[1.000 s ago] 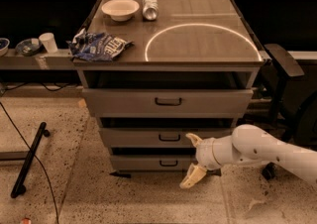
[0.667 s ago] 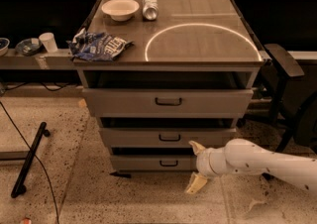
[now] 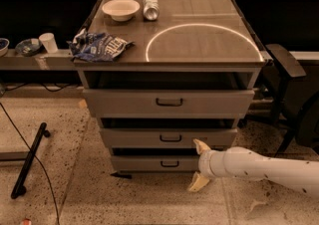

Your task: Open bottom drawer

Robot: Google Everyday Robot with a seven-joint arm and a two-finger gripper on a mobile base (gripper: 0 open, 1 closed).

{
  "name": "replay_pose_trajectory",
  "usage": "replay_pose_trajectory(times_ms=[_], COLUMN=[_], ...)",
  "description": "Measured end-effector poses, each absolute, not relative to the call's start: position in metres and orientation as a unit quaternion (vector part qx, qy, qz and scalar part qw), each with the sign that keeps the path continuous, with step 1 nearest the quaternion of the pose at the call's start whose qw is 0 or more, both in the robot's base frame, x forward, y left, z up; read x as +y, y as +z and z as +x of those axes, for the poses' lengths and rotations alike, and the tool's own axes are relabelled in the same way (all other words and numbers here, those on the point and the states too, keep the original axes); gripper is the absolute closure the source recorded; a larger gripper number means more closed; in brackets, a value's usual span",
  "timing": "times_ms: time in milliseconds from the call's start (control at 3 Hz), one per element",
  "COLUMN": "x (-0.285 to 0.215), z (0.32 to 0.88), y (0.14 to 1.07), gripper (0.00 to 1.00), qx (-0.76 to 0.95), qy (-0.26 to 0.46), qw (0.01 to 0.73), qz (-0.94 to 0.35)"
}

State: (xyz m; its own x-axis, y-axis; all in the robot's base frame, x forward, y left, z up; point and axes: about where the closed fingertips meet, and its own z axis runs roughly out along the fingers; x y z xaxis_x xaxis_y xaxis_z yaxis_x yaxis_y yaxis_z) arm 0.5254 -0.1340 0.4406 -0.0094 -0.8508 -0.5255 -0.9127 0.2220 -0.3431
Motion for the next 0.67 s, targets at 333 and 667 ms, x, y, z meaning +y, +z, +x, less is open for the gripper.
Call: replay_pose_trajectory(times_ms=[333,667], x=[-0.138,-0.147], z=[0.523,0.522], y=[0.434,0.411], gripper=[0.0,0.0], qx=[0.703,0.685], qy=[0.073,0.121], qw=[0.333,0.354], qz=[-0.624,-0.625])
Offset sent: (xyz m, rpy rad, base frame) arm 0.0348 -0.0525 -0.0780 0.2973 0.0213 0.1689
